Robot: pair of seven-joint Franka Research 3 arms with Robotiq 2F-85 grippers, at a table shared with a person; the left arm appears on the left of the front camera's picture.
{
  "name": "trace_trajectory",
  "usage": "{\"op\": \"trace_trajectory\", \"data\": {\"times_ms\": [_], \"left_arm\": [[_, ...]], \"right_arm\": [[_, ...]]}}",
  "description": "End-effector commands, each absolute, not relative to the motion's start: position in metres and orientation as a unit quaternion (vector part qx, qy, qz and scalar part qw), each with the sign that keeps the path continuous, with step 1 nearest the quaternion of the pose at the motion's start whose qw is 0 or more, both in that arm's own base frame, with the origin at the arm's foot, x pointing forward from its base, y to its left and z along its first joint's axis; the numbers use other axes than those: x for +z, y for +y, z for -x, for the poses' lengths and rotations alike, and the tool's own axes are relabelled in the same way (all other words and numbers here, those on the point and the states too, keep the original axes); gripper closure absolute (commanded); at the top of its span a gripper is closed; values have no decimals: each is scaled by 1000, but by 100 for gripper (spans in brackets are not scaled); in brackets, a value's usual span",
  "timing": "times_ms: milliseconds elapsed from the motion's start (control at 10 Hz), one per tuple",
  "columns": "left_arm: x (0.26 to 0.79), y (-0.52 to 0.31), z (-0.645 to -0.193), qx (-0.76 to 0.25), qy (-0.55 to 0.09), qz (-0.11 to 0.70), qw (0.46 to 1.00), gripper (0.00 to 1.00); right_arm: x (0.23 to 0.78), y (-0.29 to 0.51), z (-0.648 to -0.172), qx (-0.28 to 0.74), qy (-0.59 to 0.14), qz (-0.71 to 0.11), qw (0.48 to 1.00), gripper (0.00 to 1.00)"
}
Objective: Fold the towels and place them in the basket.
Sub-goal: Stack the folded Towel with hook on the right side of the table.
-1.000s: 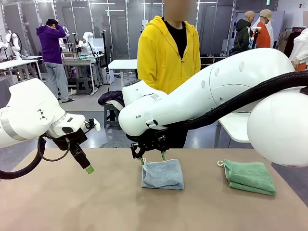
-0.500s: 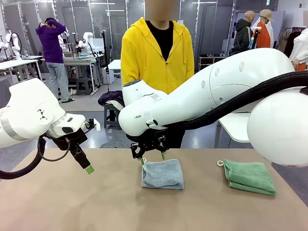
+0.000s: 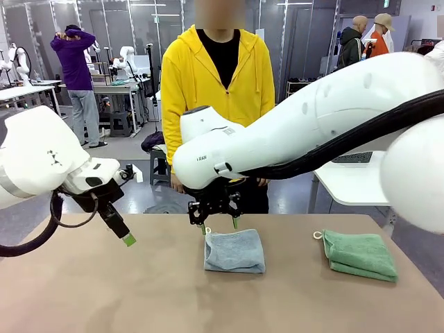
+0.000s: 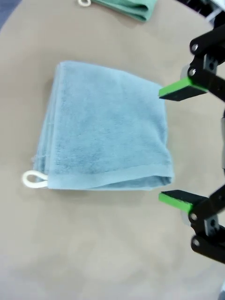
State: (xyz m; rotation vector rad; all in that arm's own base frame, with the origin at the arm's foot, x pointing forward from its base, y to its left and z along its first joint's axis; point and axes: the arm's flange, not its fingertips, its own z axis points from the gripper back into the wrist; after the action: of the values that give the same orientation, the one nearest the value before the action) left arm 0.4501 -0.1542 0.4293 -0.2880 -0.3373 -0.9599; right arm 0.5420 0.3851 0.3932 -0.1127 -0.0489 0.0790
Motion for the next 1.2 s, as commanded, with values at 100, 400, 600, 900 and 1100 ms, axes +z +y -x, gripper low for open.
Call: {"op": "trace_trajectory", "data": {"times_ms": [100, 400, 600, 900, 1100], "left_arm": [[444, -128, -404, -433, -159, 173, 870, 0], [460, -110, -353, -433, -153, 141, 877, 0], [466, -100, -328, -431, -161, 137, 877, 0], [474, -102, -315, -407, -169, 140, 887, 0], [476, -102, -313, -408, -198, 152, 878, 0]], "right_arm": [[388, 324, -529, 18, 3, -52, 998, 4], [387, 254, -542, 32, 30, -192, 980, 4], [380, 206, -557, 38, 47, -264, 963, 4], [348, 162, -576, 66, 39, -361, 930, 4], [322, 142, -583, 66, 45, -411, 908, 4]]}}
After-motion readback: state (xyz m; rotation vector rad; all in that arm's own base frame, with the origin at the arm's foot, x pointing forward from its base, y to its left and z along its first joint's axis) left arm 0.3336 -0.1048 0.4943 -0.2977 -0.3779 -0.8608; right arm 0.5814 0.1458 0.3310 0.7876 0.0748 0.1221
